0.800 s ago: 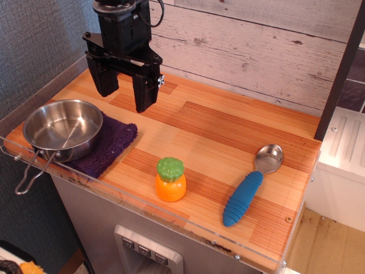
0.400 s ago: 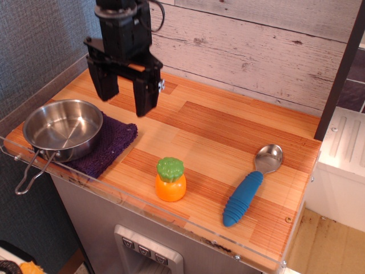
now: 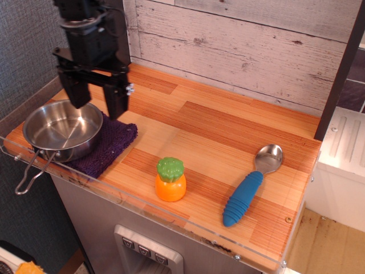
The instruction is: Move the silver pot to the middle top of the table.
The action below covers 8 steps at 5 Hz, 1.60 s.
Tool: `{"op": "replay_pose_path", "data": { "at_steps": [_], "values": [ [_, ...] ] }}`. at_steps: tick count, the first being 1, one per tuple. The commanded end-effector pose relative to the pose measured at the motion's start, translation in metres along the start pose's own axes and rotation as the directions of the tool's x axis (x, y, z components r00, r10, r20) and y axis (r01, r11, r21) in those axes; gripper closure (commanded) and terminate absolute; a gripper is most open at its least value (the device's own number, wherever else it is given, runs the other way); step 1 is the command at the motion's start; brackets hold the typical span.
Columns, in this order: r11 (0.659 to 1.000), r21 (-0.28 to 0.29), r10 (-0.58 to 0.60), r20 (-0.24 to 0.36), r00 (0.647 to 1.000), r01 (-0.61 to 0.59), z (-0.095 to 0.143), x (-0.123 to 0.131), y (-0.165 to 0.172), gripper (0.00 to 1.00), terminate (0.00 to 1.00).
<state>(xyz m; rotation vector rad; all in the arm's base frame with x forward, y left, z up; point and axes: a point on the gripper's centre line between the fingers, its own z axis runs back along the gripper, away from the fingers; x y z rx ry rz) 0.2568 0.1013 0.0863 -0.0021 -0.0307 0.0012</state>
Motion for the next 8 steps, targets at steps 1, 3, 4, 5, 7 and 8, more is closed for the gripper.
{"op": "replay_pose_path", "data": {
  "at_steps": [1,3,4,5,7,8],
  "values": [
    [0.995,0.053,0.093,-0.065,0.994,-0.089,-0.012,-0.011,0.012,0.0,0.0],
    [0.994,0.049,0.103,-0.079,0.992,-0.099,-0.043,-0.009,-0.001,0.0,0.0],
    [0.994,0.042,0.109,-0.07,0.992,-0.106,-0.046,-0.008,0.0,1.0,0.0],
    [0.996,0.037,0.084,-0.082,0.993,-0.081,-0.043,-0.006,0.002,1.0,0.0],
    [0.999,0.036,0.027,-0.086,0.996,-0.024,-0.009,0.0,-0.001,1.0,0.0],
    [0.999,0.017,0.036,-0.109,0.993,-0.035,0.01,0.011,-0.021,1.0,0.0]
  ]
}}
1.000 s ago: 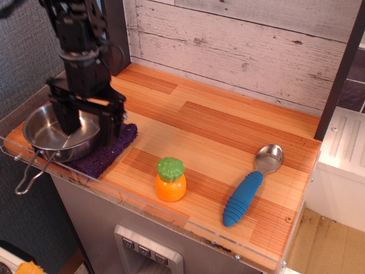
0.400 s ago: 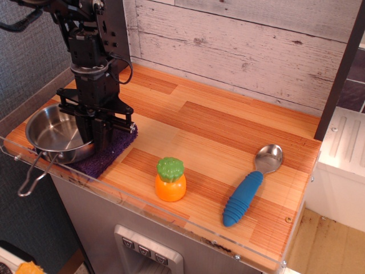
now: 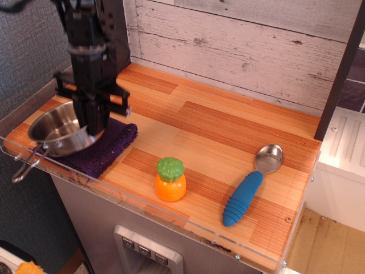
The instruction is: Move the silver pot to the middle top of the table.
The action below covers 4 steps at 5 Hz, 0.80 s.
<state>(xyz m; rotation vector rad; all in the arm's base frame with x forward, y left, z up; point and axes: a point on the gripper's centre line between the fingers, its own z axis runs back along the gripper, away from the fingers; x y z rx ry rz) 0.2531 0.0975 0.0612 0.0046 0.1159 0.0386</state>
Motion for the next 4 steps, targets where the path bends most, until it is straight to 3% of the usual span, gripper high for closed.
{"op": "replay_pose_path", "data": {
  "at_steps": [1,3,4],
  "values": [
    [0.998,-0.015,-0.054,0.073,0.996,0.055,0.05,0.021,-0.049,1.0,0.0],
    [0.989,-0.043,-0.132,0.122,0.984,0.138,0.043,0.061,-0.112,1.0,0.0],
    [0.985,-0.057,-0.156,0.119,0.981,0.163,0.035,0.086,-0.129,1.0,0.0]
  ]
}}
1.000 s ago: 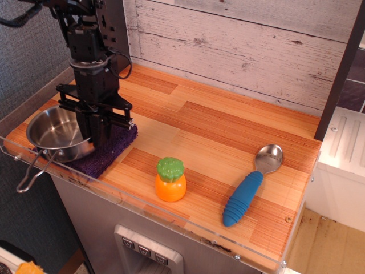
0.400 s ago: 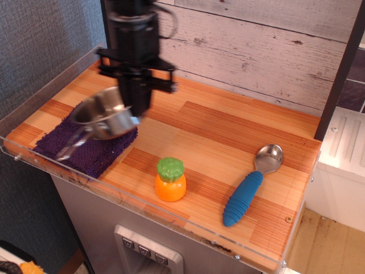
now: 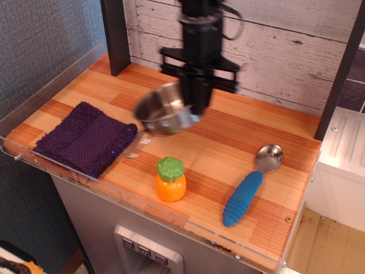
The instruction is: Move the silver pot to the middle top of the table.
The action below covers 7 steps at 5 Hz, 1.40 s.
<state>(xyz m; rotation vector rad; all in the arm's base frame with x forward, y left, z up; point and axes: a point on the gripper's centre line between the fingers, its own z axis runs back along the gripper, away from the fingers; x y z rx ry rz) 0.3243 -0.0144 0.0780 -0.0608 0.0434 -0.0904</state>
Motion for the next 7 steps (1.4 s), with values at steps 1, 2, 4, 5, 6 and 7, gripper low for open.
{"op": "replay_pose_path", "data": {
  "at_steps": [1,2,4,5,6,7],
  "values": [
    [1.0,0.009,-0.029,0.004,1.0,0.029,-0.009,0.045,-0.011,1.0,0.0],
    [1.0,0.014,-0.021,-0.029,0.999,0.021,-0.022,0.062,-0.006,1.0,0.0],
    [0.999,0.005,-0.048,-0.068,0.997,0.048,-0.033,0.06,-0.017,0.0,0.0],
    [0.998,0.01,-0.059,0.022,0.998,0.059,-0.016,0.052,-0.022,0.0,0.0],
    [1.0,0.021,0.004,0.148,0.989,-0.007,0.012,0.039,-0.017,0.0,0.0],
    [0.998,0.02,0.054,0.208,0.977,-0.06,0.04,0.013,-0.002,0.0,0.0]
  ]
}}
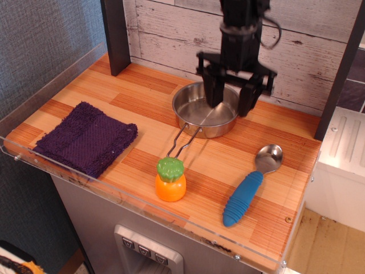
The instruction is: Move the silver pot to the middle top of the table.
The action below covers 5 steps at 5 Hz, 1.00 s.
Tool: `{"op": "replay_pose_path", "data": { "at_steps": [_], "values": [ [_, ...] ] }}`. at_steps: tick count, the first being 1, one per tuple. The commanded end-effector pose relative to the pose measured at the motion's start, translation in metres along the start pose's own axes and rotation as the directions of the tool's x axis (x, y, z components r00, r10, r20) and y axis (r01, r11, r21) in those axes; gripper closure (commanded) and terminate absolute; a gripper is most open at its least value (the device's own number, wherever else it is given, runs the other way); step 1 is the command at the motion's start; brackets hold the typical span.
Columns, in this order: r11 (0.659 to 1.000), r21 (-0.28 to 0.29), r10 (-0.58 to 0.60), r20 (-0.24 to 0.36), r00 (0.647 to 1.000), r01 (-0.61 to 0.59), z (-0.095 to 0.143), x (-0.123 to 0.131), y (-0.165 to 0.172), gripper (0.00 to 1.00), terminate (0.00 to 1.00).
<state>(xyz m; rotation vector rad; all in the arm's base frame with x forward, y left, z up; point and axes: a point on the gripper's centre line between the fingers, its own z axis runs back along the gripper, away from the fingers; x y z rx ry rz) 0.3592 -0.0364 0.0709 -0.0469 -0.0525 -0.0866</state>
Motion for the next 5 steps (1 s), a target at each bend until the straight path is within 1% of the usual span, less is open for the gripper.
{"op": "replay_pose_path", "data": {
  "at_steps": [1,2,3,4,5],
  "values": [
    [0.999,0.002,0.04,0.1,0.994,-0.04,0.064,-0.041,0.032,0.0,0.0],
    [0.999,0.029,0.039,0.075,0.996,-0.041,0.065,-0.054,0.041,0.0,0.0],
    [0.999,0.04,0.026,0.051,0.998,-0.028,0.064,-0.061,0.049,0.0,0.0],
    [0.999,0.04,0.026,0.051,0.998,-0.028,0.064,-0.061,0.049,0.0,0.0],
    [0.999,0.04,0.026,0.051,0.998,-0.028,0.064,-0.061,0.049,0.0,1.0]
  ]
}}
